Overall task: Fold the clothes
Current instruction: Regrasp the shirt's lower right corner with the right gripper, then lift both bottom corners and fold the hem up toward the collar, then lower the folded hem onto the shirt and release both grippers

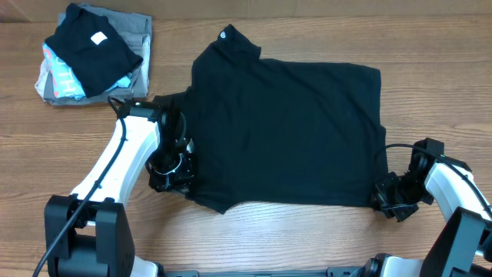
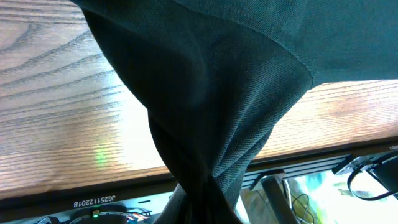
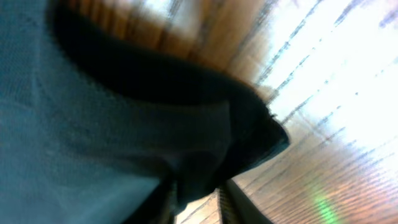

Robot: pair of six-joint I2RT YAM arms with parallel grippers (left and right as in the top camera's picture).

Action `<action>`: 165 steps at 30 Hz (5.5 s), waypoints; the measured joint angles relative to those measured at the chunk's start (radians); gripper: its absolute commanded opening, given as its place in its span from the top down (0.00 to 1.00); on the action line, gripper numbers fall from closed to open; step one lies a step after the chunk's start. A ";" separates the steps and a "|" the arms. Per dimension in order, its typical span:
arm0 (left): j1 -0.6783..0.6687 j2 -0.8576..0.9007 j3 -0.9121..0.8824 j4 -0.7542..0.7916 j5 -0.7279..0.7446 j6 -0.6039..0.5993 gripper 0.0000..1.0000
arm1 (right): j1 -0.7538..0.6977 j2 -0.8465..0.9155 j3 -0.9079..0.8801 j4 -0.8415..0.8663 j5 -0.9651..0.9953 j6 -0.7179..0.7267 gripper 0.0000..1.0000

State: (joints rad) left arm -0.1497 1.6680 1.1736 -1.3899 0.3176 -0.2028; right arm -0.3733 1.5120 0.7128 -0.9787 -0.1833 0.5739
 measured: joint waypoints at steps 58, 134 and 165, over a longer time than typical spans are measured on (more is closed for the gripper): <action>0.000 -0.126 -0.001 0.545 -0.178 -0.001 0.96 | 0.066 -0.209 0.109 0.212 -0.055 0.133 0.96; -0.039 0.153 -0.003 0.734 -0.062 -0.402 0.91 | 0.166 -0.273 0.396 -0.174 -0.080 -0.024 0.09; -0.039 0.155 0.001 1.109 -0.078 -0.468 0.51 | 0.166 -0.253 0.311 -0.109 -0.045 -0.025 0.09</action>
State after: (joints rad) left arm -0.1883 1.8229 1.1744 -0.2810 0.2398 -0.6704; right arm -0.2077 1.2587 1.0241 -1.0878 -0.2287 0.5488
